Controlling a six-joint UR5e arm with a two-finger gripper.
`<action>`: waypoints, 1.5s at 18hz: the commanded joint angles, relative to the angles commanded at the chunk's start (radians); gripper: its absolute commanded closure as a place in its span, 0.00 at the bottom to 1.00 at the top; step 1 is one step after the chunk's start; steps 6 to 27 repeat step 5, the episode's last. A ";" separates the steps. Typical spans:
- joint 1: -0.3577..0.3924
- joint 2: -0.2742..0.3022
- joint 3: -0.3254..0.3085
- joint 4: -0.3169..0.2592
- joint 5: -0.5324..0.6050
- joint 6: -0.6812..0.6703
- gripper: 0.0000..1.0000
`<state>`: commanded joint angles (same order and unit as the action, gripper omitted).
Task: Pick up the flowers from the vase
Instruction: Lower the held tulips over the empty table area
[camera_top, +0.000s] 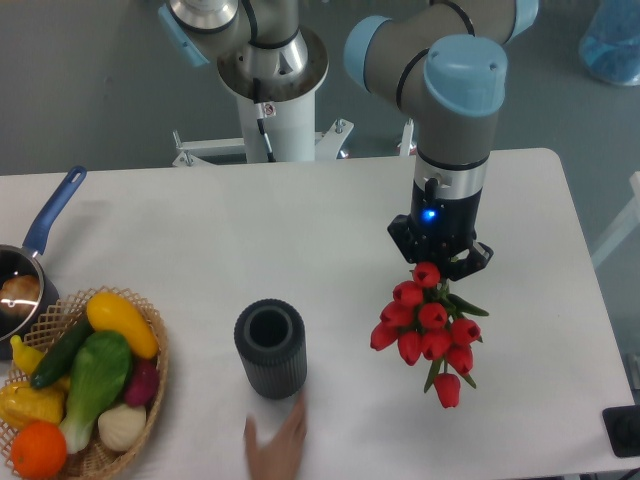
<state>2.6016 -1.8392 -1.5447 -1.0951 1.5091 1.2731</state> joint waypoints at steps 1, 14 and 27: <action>-0.009 0.000 -0.002 -0.015 0.032 0.014 1.00; -0.015 0.002 -0.008 -0.075 0.089 0.040 1.00; -0.015 0.002 -0.008 -0.075 0.089 0.040 1.00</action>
